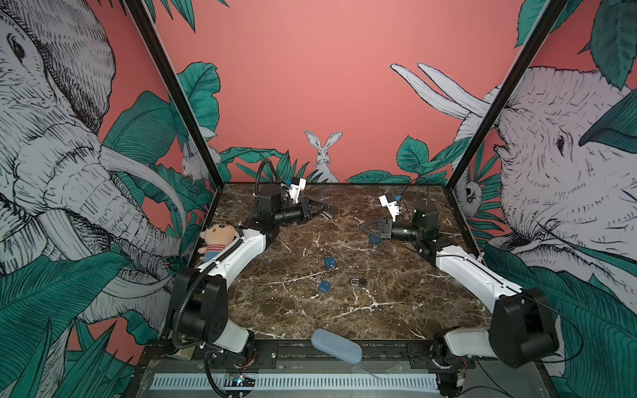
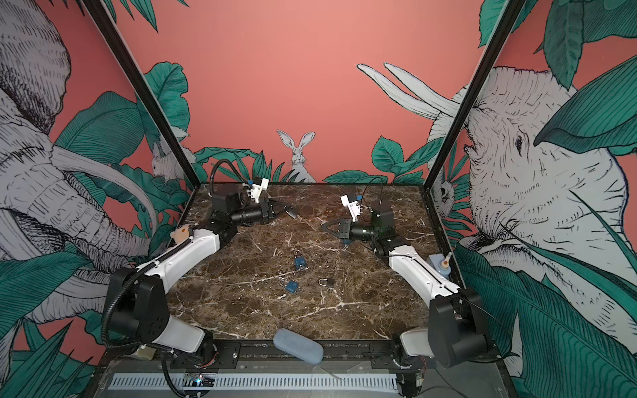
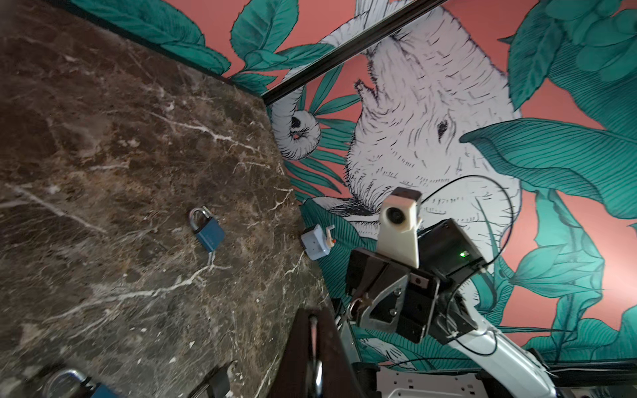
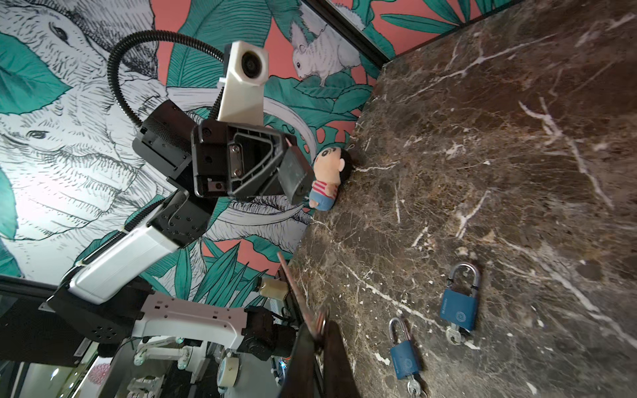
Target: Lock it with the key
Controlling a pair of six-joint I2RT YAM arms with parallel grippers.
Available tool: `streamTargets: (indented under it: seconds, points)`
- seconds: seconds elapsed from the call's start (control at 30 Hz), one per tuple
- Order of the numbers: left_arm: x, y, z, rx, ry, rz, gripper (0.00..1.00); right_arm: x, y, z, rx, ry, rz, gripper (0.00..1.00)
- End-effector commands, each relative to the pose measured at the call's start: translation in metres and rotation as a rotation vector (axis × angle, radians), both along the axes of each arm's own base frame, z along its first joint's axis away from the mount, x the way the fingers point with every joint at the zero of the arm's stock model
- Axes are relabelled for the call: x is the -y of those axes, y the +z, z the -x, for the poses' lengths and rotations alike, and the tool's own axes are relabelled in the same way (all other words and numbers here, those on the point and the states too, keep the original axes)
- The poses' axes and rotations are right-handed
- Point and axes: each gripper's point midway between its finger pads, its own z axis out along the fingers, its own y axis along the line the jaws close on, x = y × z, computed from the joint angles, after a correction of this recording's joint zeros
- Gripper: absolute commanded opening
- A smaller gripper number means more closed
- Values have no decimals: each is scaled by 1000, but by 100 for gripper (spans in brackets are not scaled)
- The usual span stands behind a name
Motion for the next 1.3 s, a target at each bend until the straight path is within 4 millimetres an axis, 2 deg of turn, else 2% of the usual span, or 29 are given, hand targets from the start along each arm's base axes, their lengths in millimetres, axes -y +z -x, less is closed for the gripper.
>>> streamTargets:
  seconds: [0.0,0.2,0.3,0.47,0.67,0.9,1.1,1.17,1.23,1.27]
  points:
    - [13,-45,-2,-57,-43,-101,0,10,-10,-11,9,-68,47,0]
    - [56,-104,-14,-101,-162,-261,0,22,-28,-21,-25,-140,104,0]
    - [69,-127,-26,-106,-191,-339,0,26,-31,-23,-28,-154,117,0]
    - [81,-162,-47,-149,-233,-392,0,30,-31,-23,-18,-176,131,0]
    - [88,-190,-67,-157,-303,-439,0,32,-36,-19,-25,-170,143,0]
    - [88,-209,-85,-184,-323,-448,0,28,-41,-27,-42,-162,137,0]
    - [85,-215,-93,-188,-315,-462,0,25,-47,-37,-69,-166,128,0]
    - [83,-216,-96,-191,-307,-460,14,26,-50,-40,-74,-172,136,0]
    - [80,-216,-98,-191,-301,-459,18,27,-52,-43,-77,-185,149,0]
    - [79,-216,-99,-194,-296,-460,23,27,-54,-44,-82,-191,155,0]
